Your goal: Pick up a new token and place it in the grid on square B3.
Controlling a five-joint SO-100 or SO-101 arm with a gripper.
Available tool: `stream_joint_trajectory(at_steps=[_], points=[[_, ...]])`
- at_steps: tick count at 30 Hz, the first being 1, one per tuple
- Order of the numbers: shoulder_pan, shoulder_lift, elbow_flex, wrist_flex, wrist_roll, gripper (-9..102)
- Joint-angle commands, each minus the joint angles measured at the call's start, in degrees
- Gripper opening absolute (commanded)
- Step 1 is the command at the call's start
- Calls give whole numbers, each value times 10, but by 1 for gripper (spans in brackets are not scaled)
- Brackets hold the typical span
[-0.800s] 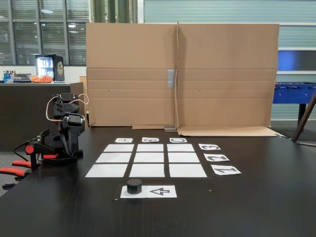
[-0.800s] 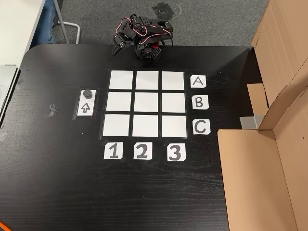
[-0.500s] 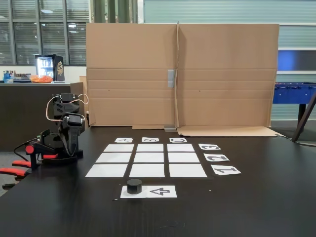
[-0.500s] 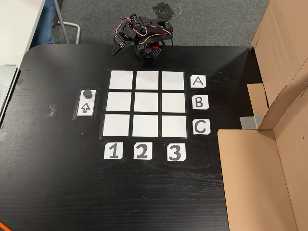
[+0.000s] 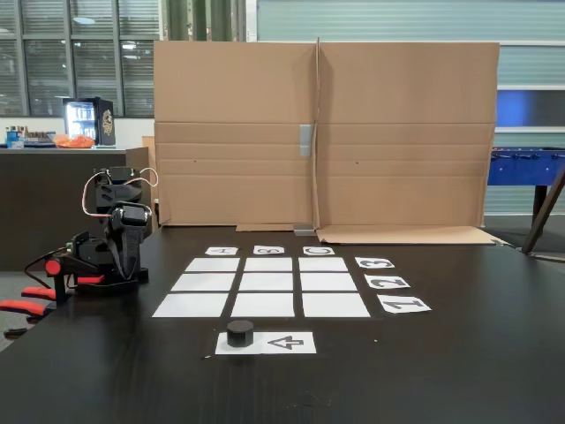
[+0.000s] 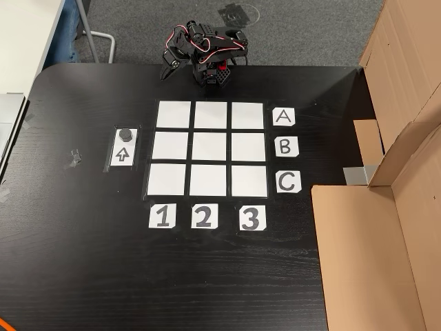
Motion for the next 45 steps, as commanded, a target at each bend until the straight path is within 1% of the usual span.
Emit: stream_joint_trajectory(at_steps=[1, 24, 27, 32, 36, 40, 42, 45], points=[[-1, 2, -3, 2, -4, -1], [7, 2, -3, 3, -2, -1], [24, 2, -17, 6, -3, -1], [25, -25, -46, 16, -22, -1], [29, -28, -81, -13, -13, -1], [15, -69, -146, -31, 32, -1], [5, -122, -165, -65, 42, -1], [0, -268, -222, -129, 56, -1]])
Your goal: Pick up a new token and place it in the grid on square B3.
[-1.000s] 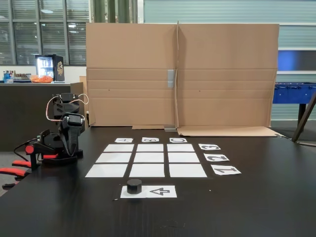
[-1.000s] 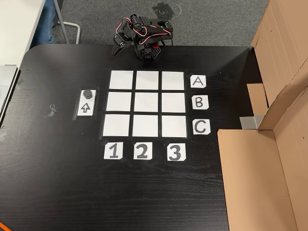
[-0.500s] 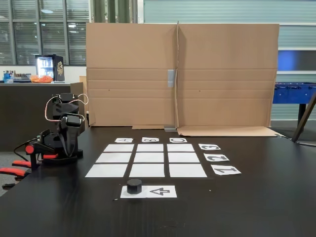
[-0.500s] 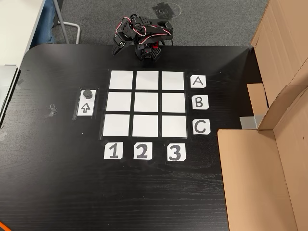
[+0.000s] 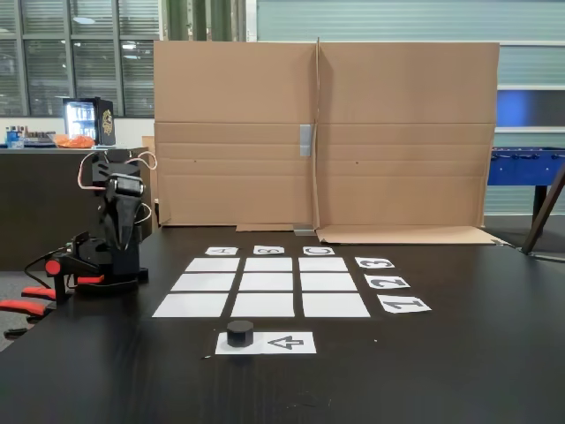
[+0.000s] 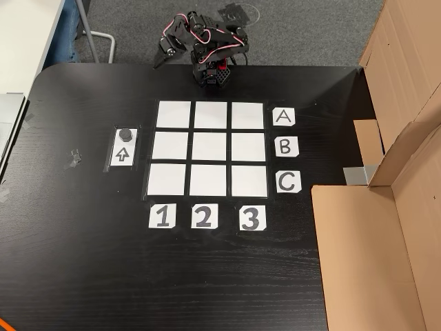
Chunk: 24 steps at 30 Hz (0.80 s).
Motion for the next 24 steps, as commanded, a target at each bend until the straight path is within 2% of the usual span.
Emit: stream_joint_trajectory(at_steps=[1, 5, 8, 17, 24], points=[[-10, -182, -94, -58, 17, -1], [-9, -465, -275, -73, 30, -1], [-3, -598, -391, -68, 38, -1], [-15, -699, -511, -62, 32, -1], [-59, -767, -599, -18, 11, -1]])
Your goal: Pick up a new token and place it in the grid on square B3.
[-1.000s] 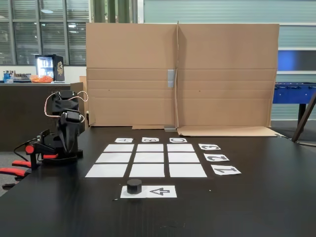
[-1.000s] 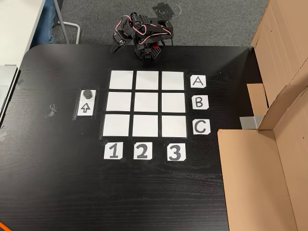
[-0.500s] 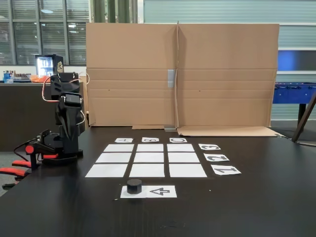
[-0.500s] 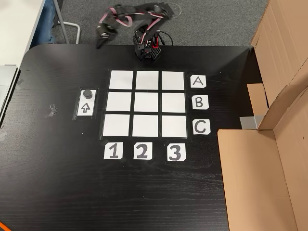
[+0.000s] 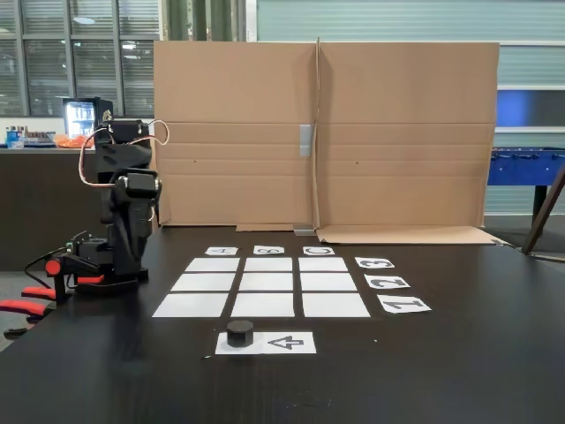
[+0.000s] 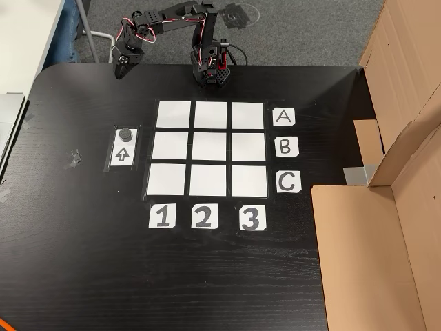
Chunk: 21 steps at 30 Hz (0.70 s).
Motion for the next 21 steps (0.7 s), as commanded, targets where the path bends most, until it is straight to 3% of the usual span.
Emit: stream_joint_trajectory(at_steps=[1, 21], points=[[-23, -38, -74, 25, -4, -1], [-106, -390, -464, 156, 23, -1]])
